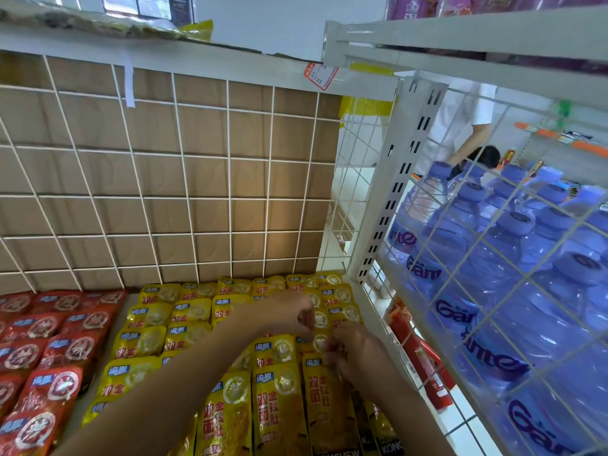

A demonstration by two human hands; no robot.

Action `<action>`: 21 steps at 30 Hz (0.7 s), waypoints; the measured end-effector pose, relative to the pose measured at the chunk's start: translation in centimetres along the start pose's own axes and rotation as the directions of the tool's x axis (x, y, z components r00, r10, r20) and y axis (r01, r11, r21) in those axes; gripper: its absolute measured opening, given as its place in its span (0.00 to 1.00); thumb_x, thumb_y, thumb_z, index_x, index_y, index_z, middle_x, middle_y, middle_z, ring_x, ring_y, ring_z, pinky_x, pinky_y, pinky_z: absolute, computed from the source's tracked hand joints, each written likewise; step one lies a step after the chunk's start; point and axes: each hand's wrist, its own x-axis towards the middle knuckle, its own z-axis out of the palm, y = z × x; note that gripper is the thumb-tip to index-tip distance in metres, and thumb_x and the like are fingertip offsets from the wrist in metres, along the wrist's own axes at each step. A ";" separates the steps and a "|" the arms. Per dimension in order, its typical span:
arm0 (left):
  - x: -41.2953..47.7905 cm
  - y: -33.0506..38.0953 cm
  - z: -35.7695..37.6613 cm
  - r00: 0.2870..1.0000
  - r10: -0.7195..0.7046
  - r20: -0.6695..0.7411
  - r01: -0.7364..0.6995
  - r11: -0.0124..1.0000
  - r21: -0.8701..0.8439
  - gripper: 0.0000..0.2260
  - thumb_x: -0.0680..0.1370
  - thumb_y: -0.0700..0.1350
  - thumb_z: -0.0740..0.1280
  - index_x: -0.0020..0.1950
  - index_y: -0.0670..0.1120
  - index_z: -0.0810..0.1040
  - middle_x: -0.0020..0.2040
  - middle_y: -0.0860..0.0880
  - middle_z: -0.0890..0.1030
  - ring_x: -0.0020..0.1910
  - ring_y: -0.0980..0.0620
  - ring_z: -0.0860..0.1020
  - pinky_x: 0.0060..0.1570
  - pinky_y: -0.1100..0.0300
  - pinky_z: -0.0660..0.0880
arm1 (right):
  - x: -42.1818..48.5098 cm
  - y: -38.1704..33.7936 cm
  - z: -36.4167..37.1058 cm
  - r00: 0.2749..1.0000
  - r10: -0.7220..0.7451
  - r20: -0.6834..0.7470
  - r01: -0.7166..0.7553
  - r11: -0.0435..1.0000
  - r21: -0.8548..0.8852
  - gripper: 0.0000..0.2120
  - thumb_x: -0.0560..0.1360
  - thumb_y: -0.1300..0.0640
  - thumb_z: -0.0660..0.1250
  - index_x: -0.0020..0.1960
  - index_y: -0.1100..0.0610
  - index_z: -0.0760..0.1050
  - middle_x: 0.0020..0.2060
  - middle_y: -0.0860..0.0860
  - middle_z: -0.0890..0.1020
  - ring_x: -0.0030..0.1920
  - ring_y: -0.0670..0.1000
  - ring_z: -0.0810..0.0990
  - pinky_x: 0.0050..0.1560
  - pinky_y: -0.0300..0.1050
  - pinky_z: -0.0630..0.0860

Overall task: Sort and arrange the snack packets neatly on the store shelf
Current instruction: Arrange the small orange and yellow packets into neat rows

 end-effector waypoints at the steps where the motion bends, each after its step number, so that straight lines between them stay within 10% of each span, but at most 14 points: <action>1: 0.0 0.0 0.1 1.000 0.002 -0.002 -0.002 1.000 -0.013 0.10 0.73 0.49 0.71 0.51 0.45 0.80 0.49 0.48 0.81 0.45 0.54 0.76 0.41 0.62 0.69 | 0.0 0.0 0.0 1.000 -0.006 0.001 0.006 1.000 -0.005 0.02 0.72 0.57 0.68 0.44 0.52 0.79 0.43 0.42 0.74 0.50 0.47 0.74 0.49 0.44 0.74; 21: -0.5 0.0 1.2 0.995 -0.043 -0.090 0.035 0.996 -0.088 0.07 0.75 0.46 0.69 0.52 0.45 0.79 0.52 0.48 0.80 0.51 0.51 0.77 0.50 0.56 0.73 | -0.3 -0.6 0.1 0.998 -0.058 0.032 0.062 0.992 -0.110 0.08 0.73 0.54 0.67 0.51 0.51 0.78 0.51 0.46 0.79 0.55 0.47 0.73 0.50 0.40 0.69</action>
